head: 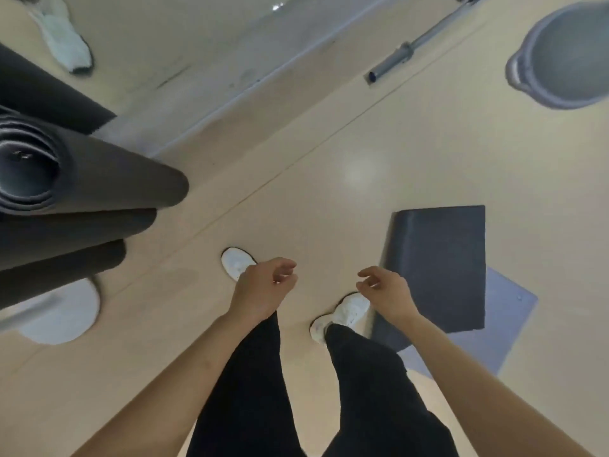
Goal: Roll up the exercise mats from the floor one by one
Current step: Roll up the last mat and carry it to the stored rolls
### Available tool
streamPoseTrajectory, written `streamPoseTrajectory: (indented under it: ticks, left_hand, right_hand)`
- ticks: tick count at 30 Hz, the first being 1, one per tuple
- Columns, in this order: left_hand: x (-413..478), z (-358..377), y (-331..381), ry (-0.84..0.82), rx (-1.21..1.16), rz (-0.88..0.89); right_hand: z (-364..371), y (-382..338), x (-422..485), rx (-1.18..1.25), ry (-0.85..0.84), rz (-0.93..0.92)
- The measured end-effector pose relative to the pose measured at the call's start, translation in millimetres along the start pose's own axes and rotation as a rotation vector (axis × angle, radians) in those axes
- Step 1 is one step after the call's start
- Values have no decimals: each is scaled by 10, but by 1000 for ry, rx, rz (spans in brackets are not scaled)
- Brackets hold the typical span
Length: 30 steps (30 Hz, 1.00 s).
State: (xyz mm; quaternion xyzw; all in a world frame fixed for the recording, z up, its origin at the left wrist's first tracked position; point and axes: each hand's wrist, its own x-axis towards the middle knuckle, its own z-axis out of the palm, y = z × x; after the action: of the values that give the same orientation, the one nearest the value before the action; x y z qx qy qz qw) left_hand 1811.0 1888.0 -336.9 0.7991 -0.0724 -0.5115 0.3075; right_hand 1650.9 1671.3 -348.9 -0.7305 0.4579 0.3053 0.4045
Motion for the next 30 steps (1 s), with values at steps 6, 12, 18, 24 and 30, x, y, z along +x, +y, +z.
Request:
streamPoseTrajectory:
  ticks: [6,12,18,24,30]
  left_hand:
    - [226,1292,635,-210,323,40]
    - [482,2685,1335,-389,586,103]
    - [977,3740,1738,-458,641,59]
    - [1865,4589,1885,-506,831,103]
    - [2907,5441,1474,-660,1324,400]
  right_hand:
    - [-452,1679,-217,125,40,156]
    - [-816,3182,-491,274,127,284]
    - [-781,4277,-369,541,286,446]
    - [-333,4978,322,923,448,659]
    - [627,5573,1282,1286,549,870]
